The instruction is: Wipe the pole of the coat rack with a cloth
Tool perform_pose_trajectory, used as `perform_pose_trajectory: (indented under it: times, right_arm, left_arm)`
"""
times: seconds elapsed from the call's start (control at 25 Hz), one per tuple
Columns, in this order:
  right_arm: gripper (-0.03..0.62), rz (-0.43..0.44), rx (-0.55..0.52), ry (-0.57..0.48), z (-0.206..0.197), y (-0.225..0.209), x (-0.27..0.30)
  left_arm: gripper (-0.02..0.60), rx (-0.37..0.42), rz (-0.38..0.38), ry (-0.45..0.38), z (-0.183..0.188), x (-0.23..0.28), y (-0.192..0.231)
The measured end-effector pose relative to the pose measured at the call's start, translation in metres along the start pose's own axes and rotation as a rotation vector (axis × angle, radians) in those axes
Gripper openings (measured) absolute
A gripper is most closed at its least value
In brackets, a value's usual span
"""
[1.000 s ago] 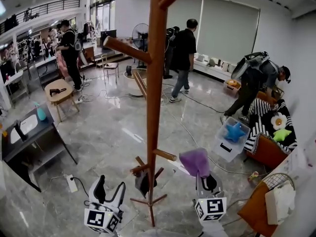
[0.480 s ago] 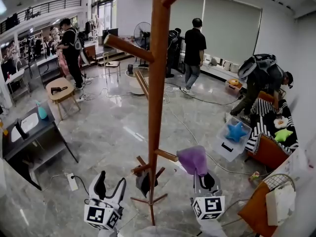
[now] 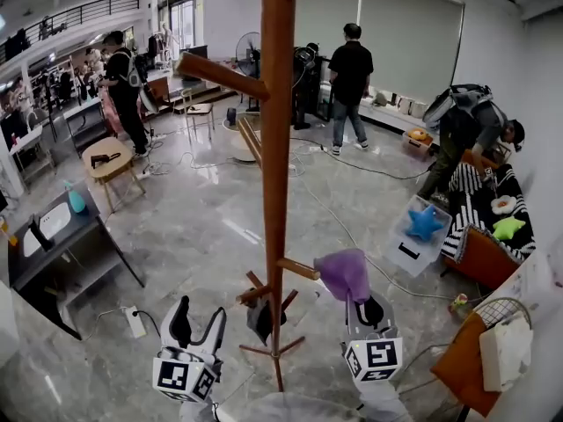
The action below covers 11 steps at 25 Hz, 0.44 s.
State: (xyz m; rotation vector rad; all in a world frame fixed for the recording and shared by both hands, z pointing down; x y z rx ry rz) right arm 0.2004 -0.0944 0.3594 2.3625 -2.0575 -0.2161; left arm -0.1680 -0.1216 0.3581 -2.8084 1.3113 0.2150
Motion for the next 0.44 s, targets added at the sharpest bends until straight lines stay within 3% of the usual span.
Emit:
perform_pose_trajectory:
  times: [0.44]
  right_arm:
    - [0.066, 0.000, 0.010, -0.011, 0.0028, -0.0019, 0.0097]
  left_arm:
    - [0.347, 0.013, 0.011, -0.005, 0.0026, 0.0034, 0.0044]
Point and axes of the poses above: the fingertips, and each gripper's own axes: x forward along the fingers, y to its left, z out of its top, the point moved 10 cm from there along -x, backward along the fingers, and after that the axes turned 13 degrees about -z, right-handed, at the moved point
